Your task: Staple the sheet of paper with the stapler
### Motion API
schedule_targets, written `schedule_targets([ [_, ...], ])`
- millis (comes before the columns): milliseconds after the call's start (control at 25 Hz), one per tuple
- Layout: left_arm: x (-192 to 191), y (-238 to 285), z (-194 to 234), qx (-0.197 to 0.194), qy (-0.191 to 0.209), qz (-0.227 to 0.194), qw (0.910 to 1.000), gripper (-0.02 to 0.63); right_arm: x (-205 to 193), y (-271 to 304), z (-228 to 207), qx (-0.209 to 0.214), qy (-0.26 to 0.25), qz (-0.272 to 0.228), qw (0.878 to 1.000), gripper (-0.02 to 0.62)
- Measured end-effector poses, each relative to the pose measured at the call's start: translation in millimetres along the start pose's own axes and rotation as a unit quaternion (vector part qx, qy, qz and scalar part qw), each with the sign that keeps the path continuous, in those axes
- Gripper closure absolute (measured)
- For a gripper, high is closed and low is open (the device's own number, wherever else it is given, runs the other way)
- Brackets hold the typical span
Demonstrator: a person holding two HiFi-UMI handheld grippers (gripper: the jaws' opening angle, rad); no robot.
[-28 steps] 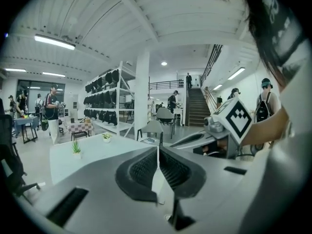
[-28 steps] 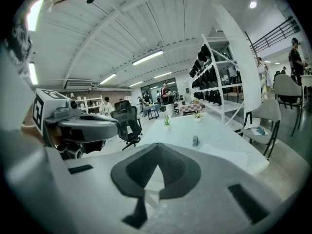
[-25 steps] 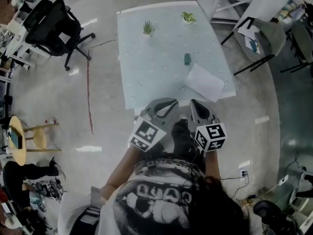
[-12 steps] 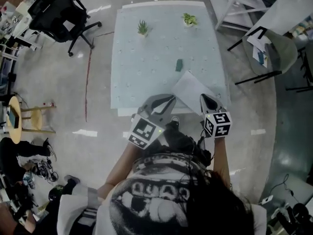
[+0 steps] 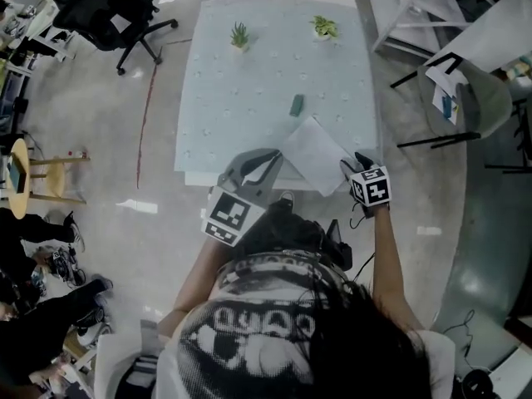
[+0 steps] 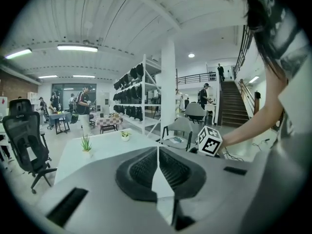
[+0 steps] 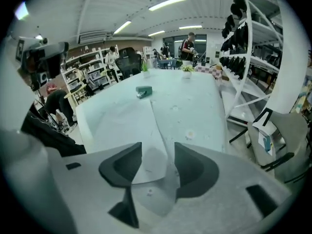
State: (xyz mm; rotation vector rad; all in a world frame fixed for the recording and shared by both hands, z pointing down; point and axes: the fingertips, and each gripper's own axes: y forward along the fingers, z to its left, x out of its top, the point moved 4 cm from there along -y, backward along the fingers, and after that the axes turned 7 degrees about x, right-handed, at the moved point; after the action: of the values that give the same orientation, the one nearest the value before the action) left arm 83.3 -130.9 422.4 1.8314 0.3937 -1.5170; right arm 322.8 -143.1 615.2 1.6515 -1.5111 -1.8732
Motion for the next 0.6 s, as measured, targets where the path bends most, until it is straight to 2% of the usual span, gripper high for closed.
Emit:
schedule_targets([
  [160,-1.6,1.4,4.4,0.013,-0.005,0.005,0.9999,0.597,-7.0,9.1,-0.6,0.006,-0.01,0.033,0.999,0.396],
  [360,-6.2,-0.8,14.2,0.031,-0.01,0.013,0.9994,0.597,-7.0,9.8,1.6,-0.008,-0.006,0.029,1.0,0.434],
  [400,-6.5,-1.3,16.6,0.033,-0.011,0.014,0.9993,0.597,-7.2,9.4,1.7,-0.015,-0.005,0.029,0.999,0.455],
  [480,-6.7,-1.4,21.9,0.037,-0.013,0.015,0.9991,0.597,-6.6,8.3,1.2,-0.033,-0.001,0.025,0.999,0.576],
  [600,-7.3,0.1,30.1,0.039,-0.016,0.018,0.999,0.597,-5.0,6.5,3.1,-0.041,0.032,0.009,0.999,0.589],
])
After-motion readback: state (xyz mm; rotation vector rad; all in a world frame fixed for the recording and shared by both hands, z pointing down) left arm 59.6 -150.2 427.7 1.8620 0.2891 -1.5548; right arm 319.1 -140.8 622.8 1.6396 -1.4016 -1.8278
